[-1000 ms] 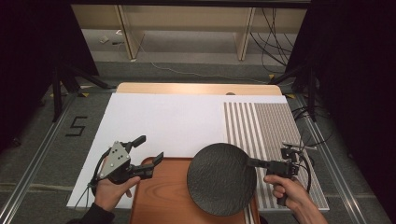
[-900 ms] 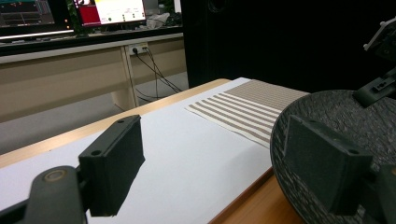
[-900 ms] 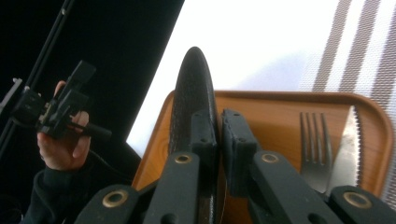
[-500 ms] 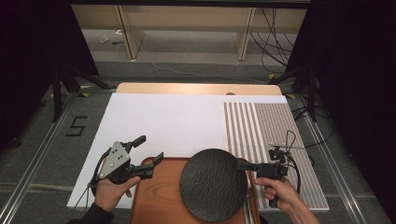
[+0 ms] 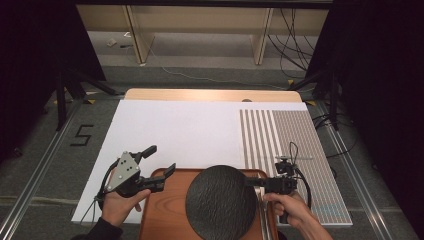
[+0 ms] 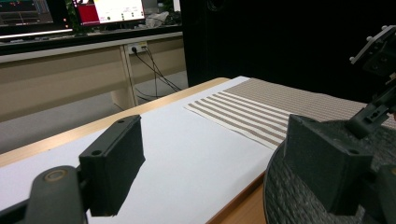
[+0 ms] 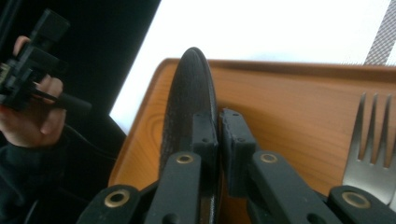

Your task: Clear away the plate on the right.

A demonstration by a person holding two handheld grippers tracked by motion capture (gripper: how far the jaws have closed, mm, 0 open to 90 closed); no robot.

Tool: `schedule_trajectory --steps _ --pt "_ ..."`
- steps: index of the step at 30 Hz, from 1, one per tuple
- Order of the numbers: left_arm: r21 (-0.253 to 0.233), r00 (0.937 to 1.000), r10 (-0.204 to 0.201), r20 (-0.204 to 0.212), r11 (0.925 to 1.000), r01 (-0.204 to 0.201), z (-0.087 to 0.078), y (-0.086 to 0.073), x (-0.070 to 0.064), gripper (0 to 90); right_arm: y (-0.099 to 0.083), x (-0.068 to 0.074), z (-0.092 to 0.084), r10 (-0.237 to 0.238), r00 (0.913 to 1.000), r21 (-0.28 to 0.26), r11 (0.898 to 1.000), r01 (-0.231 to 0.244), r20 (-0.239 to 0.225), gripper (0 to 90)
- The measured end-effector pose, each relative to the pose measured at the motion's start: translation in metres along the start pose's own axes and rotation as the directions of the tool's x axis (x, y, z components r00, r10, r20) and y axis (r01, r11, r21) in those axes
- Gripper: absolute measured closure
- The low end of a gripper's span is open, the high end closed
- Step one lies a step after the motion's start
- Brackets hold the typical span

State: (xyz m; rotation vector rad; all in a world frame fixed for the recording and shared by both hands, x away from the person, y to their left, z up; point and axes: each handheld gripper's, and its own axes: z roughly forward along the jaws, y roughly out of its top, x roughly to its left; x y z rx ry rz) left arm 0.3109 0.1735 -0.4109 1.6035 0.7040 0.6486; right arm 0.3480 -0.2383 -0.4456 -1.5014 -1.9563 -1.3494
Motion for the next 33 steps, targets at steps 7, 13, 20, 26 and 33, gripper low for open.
schedule_trajectory --steps 7,13,20,26,33 --pt "0.001 1.0000 -0.001 -0.001 1.0000 0.001 -0.0002 -0.0001 0.0003 19.6 0.0008 -0.0004 0.0017 -0.033 0.9986 0.015 0.999 0.033 0.040 87.4" --pt "0.002 1.0000 -0.004 0.000 1.0000 0.004 -0.0001 -0.0004 0.0001 19.5 0.0010 -0.0020 0.0020 -0.030 0.9984 0.024 0.999 0.028 0.049 86.9" --pt "0.005 1.0000 -0.003 0.004 1.0000 0.003 0.0008 -0.0010 -0.0003 19.5 0.0014 -0.0028 0.0026 -0.064 0.9935 0.053 0.997 0.059 0.094 84.7" --pt "0.005 1.0000 -0.004 0.004 1.0000 0.004 0.0008 -0.0010 -0.0001 19.5 0.0013 -0.0040 0.0043 -0.090 0.9868 0.075 0.994 0.080 0.134 82.9" --pt "0.007 1.0000 -0.005 0.005 1.0000 0.005 0.0011 -0.0013 -0.0004 19.5 0.0013 -0.0055 0.0062 -0.102 0.9823 0.091 0.992 0.089 0.157 81.7"
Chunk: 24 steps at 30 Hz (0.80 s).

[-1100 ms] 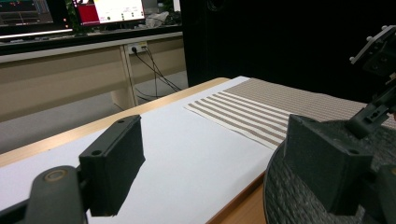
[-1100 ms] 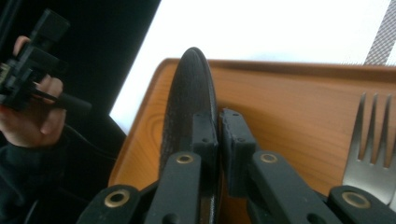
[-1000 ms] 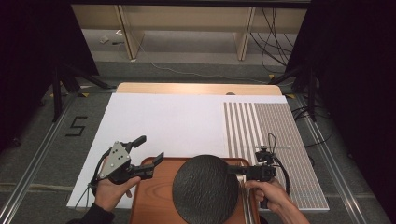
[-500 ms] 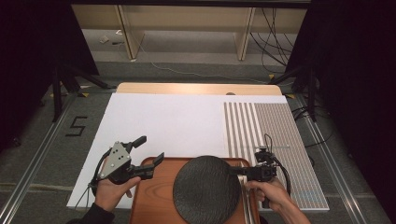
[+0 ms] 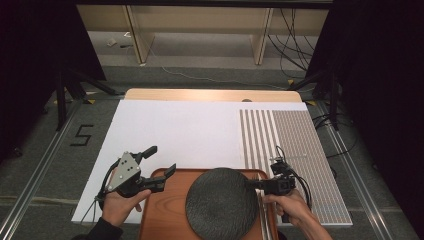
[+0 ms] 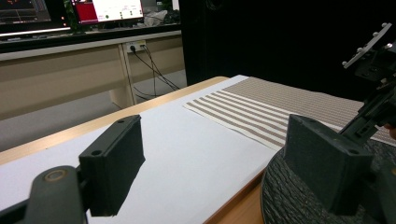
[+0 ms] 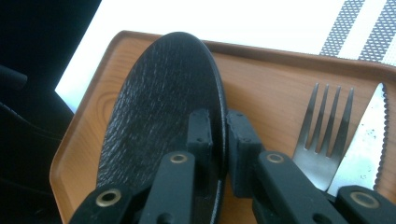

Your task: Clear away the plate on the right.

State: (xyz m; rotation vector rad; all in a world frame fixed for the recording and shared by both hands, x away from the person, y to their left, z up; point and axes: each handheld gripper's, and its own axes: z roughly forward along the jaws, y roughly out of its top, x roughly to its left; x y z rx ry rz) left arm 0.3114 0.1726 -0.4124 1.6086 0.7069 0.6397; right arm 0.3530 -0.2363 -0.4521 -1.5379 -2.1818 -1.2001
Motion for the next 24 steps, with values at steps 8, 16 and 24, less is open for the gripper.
schedule_trajectory --steps 8,16,24 --pt "0.001 1.0000 0.002 -0.001 1.0000 -0.002 0.000 0.000 0.000 19.5 -0.002 0.001 0.005 0.003 1.0000 0.027 1.000 -0.003 0.001 80.6" --pt "0.001 1.0000 0.002 -0.001 1.0000 -0.002 0.000 0.000 0.000 19.5 -0.002 0.001 0.008 -0.014 0.9996 0.041 0.999 0.012 0.027 79.1" --pt "0.005 1.0000 0.004 0.000 1.0000 -0.004 0.000 0.000 0.000 19.5 -0.003 0.002 0.012 -0.049 0.9961 0.075 0.996 0.043 0.074 76.1"
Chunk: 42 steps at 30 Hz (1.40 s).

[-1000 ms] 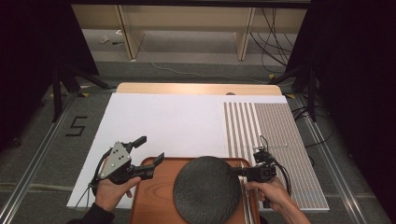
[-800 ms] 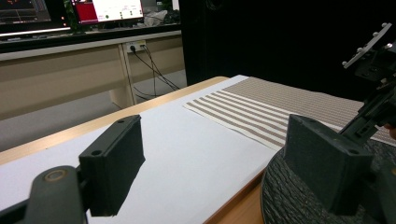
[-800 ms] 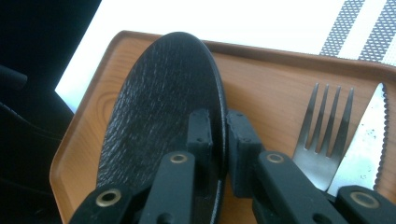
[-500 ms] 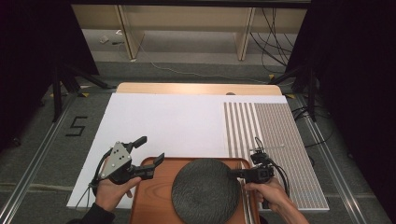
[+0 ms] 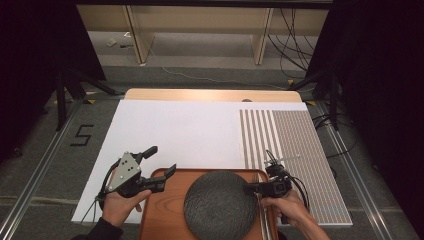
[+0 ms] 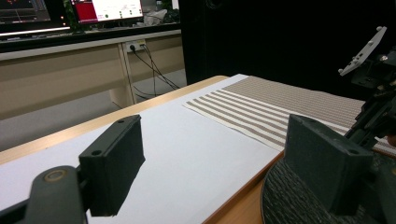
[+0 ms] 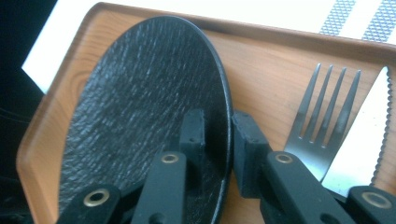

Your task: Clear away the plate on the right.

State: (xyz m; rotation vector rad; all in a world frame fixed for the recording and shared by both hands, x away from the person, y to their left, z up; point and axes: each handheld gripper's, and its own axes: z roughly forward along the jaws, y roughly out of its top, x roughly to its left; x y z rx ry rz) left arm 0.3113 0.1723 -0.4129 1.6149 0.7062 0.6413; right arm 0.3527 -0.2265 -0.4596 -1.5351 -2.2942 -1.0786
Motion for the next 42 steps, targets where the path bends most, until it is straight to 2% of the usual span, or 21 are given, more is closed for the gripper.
schedule_trajectory --steps 4,10,21,28,30,34,37,39,42 --pt "-0.001 1.0000 0.003 0.001 1.0000 -0.003 0.000 0.000 0.000 19.5 0.000 0.001 0.002 -0.007 1.0000 0.010 1.000 0.007 0.002 75.6" --pt "0.000 1.0000 0.001 0.000 1.0000 -0.001 0.000 0.000 0.000 19.5 -0.001 0.004 0.006 -0.051 0.9976 0.031 0.998 0.049 0.048 72.8" --pt "0.000 1.0000 0.000 0.000 1.0000 0.000 0.000 0.000 0.000 19.5 -0.002 0.007 0.008 -0.091 0.9930 0.057 0.995 0.086 0.076 71.4" --pt "0.001 1.0000 0.000 0.000 1.0000 0.000 0.000 0.000 0.000 19.5 -0.002 0.014 0.009 -0.168 0.9760 0.078 0.984 0.158 0.139 69.5" --pt "0.001 1.0000 -0.002 0.001 1.0000 0.002 0.000 0.000 0.000 19.5 -0.002 0.015 0.009 -0.187 0.9718 0.070 0.981 0.179 0.143 65.4" --pt "0.003 1.0000 -0.002 0.002 1.0000 0.002 -0.001 0.000 0.000 19.5 0.000 0.018 0.004 -0.184 0.9741 0.023 0.983 0.182 0.132 56.7" --pt "0.002 1.0000 -0.001 0.002 1.0000 0.001 -0.001 0.000 0.000 19.5 0.001 0.021 0.000 -0.197 0.9687 -0.019 0.979 0.202 0.151 51.4" --pt "0.002 1.0000 -0.004 0.002 1.0000 0.004 -0.001 0.000 0.000 19.5 0.002 0.023 -0.004 -0.213 0.9622 -0.053 0.973 0.224 0.170 49.5" --pt "0.004 1.0000 -0.003 0.004 1.0000 0.003 -0.001 -0.001 0.000 19.5 0.002 0.027 -0.008 -0.225 0.9596 -0.101 0.965 0.243 0.169 47.8"
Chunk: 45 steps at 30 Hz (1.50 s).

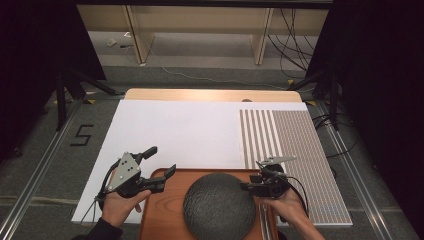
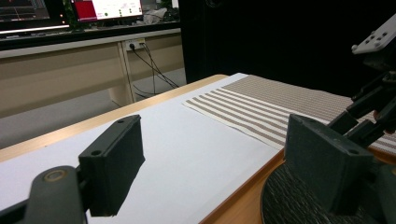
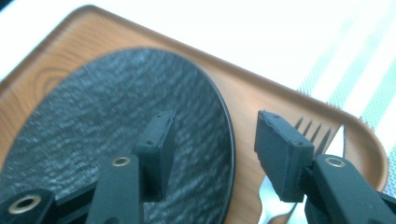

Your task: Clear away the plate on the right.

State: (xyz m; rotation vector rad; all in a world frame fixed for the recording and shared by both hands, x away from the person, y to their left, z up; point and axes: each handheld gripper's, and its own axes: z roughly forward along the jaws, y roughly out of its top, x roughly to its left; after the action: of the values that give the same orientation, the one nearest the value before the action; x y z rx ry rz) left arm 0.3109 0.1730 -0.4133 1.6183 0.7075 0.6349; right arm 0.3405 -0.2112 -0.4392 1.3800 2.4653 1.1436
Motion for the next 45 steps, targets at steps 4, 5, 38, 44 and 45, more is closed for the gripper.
schedule_trajectory --steps 4,5,38,44,45 --pt "0.000 1.0000 -0.001 0.001 1.0000 0.001 0.000 0.000 0.000 19.5 0.003 0.004 -0.008 -0.035 0.9993 -0.093 0.995 0.036 0.010 44.3" --pt "0.000 1.0000 -0.001 0.002 1.0000 0.001 0.000 0.000 0.000 19.4 0.003 0.004 -0.010 -0.041 0.9991 -0.115 0.993 0.042 0.006 43.7" --pt "0.006 0.9999 -0.003 0.013 1.0000 0.002 -0.001 0.000 -0.001 19.4 -0.002 0.005 -0.069 -0.109 0.9905 -0.455 0.880 0.135 0.084 31.6" --pt "0.008 0.9999 -0.006 0.014 0.9999 0.006 -0.001 -0.001 0.000 19.3 -0.006 0.011 -0.072 -0.137 0.9860 -0.462 0.871 0.165 0.096 29.8" --pt "0.008 0.9999 -0.007 0.015 0.9999 0.007 -0.001 -0.001 0.000 19.3 -0.007 0.012 -0.073 -0.144 0.9842 -0.462 0.869 0.175 0.102 29.2"
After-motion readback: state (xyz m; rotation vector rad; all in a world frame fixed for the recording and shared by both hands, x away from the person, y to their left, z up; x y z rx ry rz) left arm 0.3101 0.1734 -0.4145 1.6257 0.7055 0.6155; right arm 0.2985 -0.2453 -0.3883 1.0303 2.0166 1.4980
